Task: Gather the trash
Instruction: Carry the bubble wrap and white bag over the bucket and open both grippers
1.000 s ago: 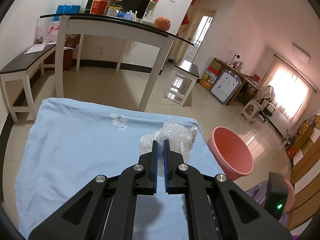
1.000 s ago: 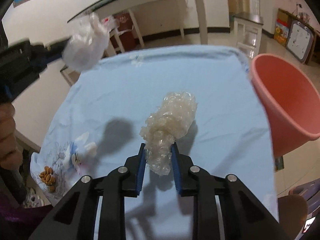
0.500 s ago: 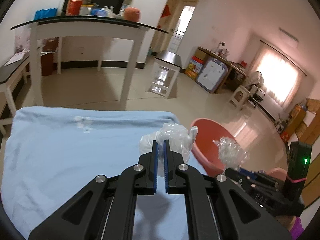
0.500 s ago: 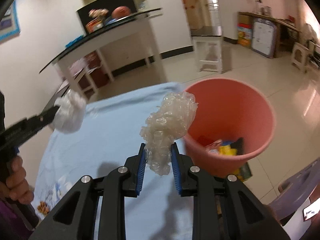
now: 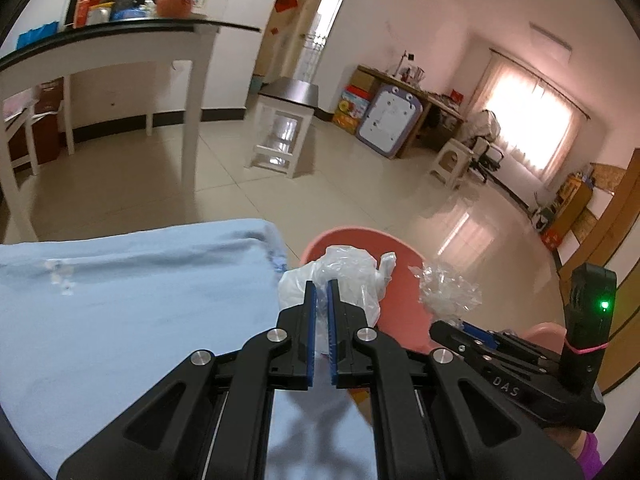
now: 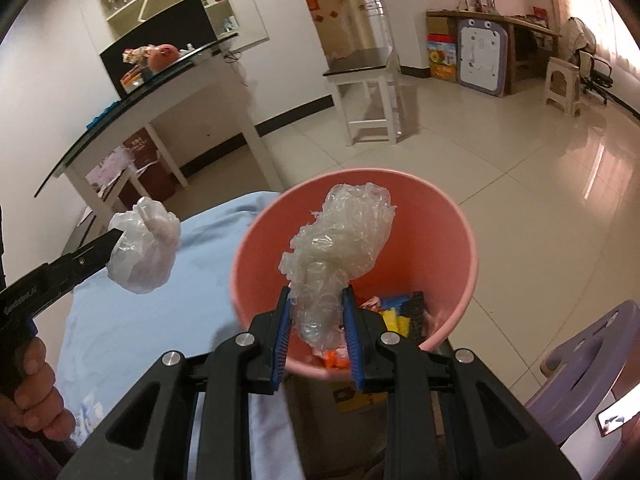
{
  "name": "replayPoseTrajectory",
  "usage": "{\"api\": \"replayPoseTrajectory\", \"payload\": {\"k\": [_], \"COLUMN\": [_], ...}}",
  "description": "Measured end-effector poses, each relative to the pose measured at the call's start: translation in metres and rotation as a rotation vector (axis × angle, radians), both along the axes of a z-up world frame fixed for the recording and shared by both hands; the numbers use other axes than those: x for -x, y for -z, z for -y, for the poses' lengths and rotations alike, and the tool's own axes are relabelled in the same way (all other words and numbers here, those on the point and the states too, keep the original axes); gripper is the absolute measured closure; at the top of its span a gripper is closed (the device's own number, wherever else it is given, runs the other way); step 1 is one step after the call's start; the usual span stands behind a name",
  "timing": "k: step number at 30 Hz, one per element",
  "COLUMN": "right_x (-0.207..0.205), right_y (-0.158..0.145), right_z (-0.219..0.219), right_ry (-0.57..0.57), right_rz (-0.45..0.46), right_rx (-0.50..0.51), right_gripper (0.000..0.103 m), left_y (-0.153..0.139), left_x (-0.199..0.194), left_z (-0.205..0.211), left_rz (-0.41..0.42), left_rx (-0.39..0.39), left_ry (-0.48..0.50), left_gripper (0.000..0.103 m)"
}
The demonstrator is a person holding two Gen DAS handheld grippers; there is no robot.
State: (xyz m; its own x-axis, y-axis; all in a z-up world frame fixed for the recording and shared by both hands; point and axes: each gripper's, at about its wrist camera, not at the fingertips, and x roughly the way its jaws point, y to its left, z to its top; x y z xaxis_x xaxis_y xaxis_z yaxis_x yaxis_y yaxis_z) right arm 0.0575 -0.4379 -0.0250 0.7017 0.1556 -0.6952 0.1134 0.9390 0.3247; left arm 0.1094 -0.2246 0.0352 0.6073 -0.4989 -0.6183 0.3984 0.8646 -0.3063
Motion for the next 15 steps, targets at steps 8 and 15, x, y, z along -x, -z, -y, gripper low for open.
{"api": "replayPoseTrajectory", "payload": {"k": [8,15], "right_x": [-0.032,-0.051], "right_y": [0.022,0.036], "right_z": [0.019,0.022], "right_ry": [0.025,0.027], "right_rz": [-0.044,-0.071], "right_rx": [0.013,0.033], "right_gripper": [0.079,0.078], "left_y": [0.022,0.044], "left_x": [-0.019,-0.037], "left_z": [0.05,0.077], "left_rz": [-0.029,-0.055], "left_rx": [-0.06,-0.114], "left_ry": [0.069,0.09], "left_gripper": [0.098,0.098]}}
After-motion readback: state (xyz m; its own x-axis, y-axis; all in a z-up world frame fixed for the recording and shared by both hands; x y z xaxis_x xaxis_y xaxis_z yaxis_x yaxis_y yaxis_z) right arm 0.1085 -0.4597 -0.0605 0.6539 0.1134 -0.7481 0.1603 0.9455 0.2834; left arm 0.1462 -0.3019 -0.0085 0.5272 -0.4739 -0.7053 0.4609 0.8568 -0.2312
